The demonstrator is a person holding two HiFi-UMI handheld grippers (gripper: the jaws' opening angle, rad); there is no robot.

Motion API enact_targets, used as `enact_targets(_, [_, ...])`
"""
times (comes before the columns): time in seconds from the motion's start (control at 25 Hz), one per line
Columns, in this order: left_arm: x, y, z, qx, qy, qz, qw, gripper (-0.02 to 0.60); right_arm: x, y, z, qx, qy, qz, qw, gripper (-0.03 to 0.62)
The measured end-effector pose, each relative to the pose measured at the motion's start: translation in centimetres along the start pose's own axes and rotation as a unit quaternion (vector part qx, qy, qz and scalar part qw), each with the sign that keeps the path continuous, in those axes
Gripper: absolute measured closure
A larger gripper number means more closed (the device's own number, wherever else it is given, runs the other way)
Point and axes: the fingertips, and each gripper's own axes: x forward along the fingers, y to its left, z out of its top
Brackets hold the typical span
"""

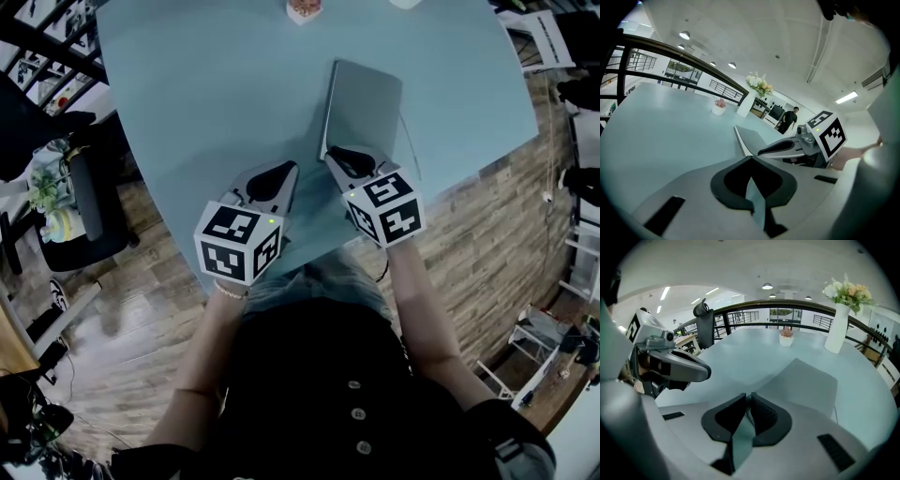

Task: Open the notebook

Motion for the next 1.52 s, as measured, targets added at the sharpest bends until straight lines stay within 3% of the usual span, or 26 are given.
enact_targets(0.28, [0.2,-1.2,0.0,0.009,0.005,-0.013,0.9999,0.565,-1.9,-0.5,1.1,0.013,-0.039,-0.011,0.999,0.565])
enact_targets(0.68, [0.9,-3.1,0.1,0.019,0.006,-0.021,0.9996,0.565,-4.7,-1.3,1.7,0.064,-0.092,0.010,0.994,0.565])
enact_targets(1.16, [2.3,-6.1,1.0,0.034,0.000,-0.034,0.9988,0.565,-10.9,-3.5,1.8,0.074,-0.148,-0.041,0.985,0.566])
enact_targets(1.52, [4.7,-10.0,1.9,0.060,0.003,-0.056,0.9967,0.565,-16.3,-6.8,-0.6,0.095,-0.172,-0.085,0.977,0.566])
